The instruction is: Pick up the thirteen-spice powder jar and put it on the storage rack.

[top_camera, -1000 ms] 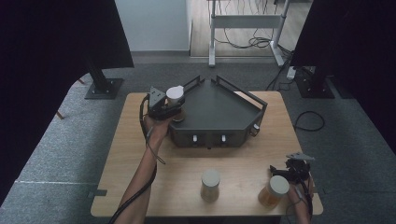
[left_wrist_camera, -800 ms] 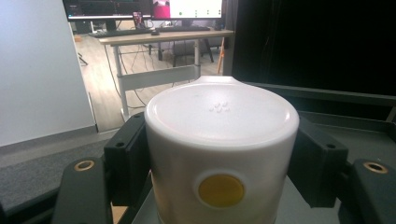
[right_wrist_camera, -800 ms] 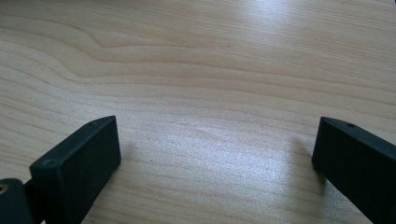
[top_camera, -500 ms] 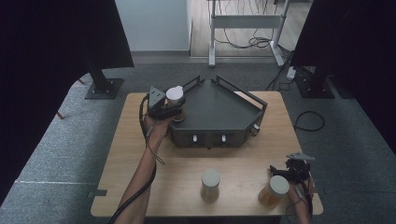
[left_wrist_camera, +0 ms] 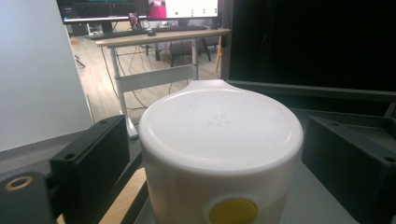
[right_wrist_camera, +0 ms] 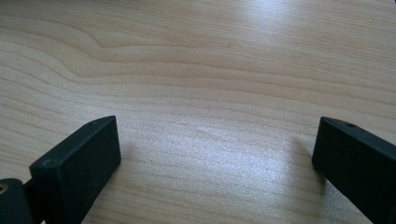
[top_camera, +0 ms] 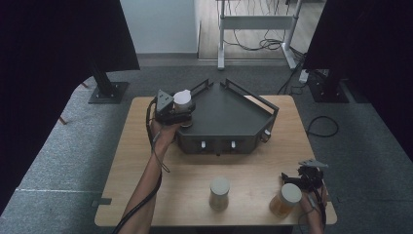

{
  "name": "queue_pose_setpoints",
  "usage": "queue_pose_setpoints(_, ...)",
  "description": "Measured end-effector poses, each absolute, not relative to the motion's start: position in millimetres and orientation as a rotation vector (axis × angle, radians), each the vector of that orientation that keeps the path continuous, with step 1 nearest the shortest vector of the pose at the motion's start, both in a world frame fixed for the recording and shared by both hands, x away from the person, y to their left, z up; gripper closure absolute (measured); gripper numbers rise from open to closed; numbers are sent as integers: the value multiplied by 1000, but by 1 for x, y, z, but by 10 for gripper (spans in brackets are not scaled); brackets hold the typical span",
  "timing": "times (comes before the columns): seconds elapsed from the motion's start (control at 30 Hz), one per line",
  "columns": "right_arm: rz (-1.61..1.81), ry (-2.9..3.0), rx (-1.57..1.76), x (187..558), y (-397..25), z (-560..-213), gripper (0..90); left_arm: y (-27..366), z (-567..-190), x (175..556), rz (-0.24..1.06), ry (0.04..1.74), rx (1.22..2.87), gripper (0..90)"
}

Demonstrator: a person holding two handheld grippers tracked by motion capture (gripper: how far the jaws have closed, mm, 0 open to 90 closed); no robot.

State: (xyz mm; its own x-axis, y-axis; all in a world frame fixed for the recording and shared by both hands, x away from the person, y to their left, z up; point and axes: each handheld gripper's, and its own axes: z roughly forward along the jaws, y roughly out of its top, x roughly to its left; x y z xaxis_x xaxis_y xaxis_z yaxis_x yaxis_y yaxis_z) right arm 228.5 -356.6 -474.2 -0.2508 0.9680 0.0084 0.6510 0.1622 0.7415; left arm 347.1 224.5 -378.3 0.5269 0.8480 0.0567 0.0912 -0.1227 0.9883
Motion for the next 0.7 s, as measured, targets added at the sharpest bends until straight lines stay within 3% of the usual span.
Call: queue_pose_setpoints(0.7, 882, 1970, 1531, 229, -357, -474, 4, 226, -377, 346, 799, 845, 1583, 34)
